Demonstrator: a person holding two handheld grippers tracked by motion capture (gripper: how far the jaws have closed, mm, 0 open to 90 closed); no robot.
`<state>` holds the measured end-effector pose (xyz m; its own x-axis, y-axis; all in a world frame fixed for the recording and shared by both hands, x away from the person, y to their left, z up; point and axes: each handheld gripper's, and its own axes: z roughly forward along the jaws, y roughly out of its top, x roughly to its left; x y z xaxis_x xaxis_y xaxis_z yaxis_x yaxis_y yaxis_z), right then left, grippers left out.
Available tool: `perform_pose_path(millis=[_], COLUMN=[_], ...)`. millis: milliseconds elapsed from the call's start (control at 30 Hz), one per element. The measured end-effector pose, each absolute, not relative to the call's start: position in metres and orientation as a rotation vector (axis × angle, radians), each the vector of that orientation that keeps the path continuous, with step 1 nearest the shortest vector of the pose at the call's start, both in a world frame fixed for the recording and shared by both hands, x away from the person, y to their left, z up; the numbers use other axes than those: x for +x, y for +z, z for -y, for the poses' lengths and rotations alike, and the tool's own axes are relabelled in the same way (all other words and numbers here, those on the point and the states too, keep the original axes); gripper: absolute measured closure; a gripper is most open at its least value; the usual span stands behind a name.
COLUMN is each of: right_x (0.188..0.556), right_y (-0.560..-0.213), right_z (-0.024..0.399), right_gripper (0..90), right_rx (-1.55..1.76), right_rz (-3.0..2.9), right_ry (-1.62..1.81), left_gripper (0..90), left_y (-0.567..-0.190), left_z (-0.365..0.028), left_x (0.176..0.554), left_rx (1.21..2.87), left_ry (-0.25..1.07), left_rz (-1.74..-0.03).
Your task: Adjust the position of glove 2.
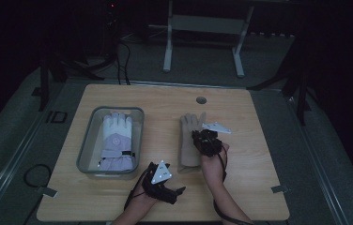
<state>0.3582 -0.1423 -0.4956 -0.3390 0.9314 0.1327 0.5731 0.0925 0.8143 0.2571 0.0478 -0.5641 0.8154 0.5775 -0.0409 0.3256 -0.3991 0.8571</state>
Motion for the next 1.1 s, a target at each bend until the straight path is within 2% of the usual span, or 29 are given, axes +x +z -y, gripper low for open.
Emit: perform_pose_path(millis=[367,600,767,1000,1033,1100], right_x=[0.367,0.371,0.366,0.363,0.363,0.362], right_y=[-0.534,-0.548,-0.547,-0.531,-0.528,-0.524], right_z=[0.131,0.136,0.142,0.165,0.169,0.177], right_gripper=[82.7,74.2,57.7,21.8,17.9,15.5], right_rx=[1.499,1.508,1.506,1.388,1.370,1.322], right_rz=[-2.012,-2.069,-2.084,-2.215,-2.230,-2.243], right_ry=[1.033,1.035,1.072,1.191,1.211,1.226], left_gripper=[1.3,1.3,1.3,1.5,4.7,4.9], left_y=[-0.564,-0.565,-0.564,-0.560,-0.560,-0.559], left_z=[-0.047,-0.046,-0.047,-0.048,-0.048,-0.047], left_x=[0.257,0.257,0.257,0.258,0.258,0.258], left_rx=[2.030,2.042,2.019,1.979,1.971,1.972], left_ry=[0.335,0.350,0.348,0.343,0.350,0.353], left_rz=[-0.663,-0.661,-0.660,-0.654,-0.645,-0.634])
